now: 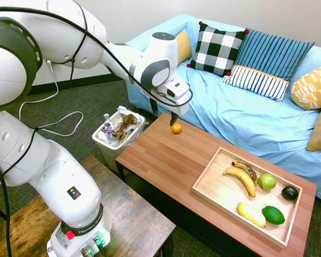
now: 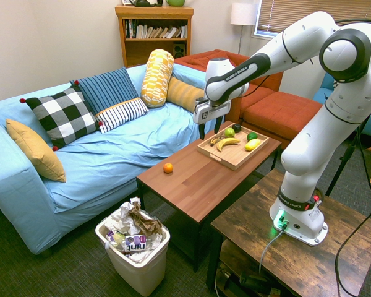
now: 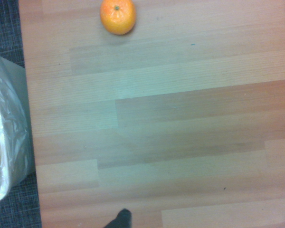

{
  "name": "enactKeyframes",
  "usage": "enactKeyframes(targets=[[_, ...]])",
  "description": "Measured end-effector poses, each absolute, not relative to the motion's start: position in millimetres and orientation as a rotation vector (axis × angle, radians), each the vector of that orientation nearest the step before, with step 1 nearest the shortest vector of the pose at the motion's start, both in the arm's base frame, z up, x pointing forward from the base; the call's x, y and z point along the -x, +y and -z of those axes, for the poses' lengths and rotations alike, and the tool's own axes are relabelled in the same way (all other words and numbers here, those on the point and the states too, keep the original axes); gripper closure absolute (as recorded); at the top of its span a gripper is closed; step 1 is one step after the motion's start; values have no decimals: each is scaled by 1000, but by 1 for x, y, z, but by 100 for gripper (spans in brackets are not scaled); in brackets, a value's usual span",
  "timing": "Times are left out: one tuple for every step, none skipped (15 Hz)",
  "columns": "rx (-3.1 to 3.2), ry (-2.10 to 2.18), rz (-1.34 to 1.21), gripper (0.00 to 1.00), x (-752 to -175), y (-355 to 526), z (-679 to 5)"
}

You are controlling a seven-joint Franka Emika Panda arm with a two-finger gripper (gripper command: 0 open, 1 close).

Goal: Put the tangerine in the tray

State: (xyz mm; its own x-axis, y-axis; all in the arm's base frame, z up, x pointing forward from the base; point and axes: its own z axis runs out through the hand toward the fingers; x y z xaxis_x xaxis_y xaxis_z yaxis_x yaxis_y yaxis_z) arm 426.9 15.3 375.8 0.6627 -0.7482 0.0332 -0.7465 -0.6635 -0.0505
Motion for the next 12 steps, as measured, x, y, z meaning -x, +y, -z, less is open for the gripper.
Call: enactKeyframes(targets=[[2836, 1271, 79, 0, -428, 15, -376], [2844, 1251, 81, 0, -429, 15, -375], [2843, 1238, 98, 0, -432, 15, -373], [2837, 1234, 118, 0, -437, 16, -369], [2832, 1230, 130, 0, -443, 17, -362], [2825, 1232, 138, 0, -449, 19, -353], [2819, 1238, 138, 0, -458, 23, -343], [2812, 1244, 135, 0, -467, 29, -333], [2808, 1248, 132, 0, -478, 34, -323], [2813, 1250, 127, 0, -490, 41, -313], [2821, 1255, 116, 0, -504, 47, -303], [2828, 1261, 106, 0, -518, 54, -292]])
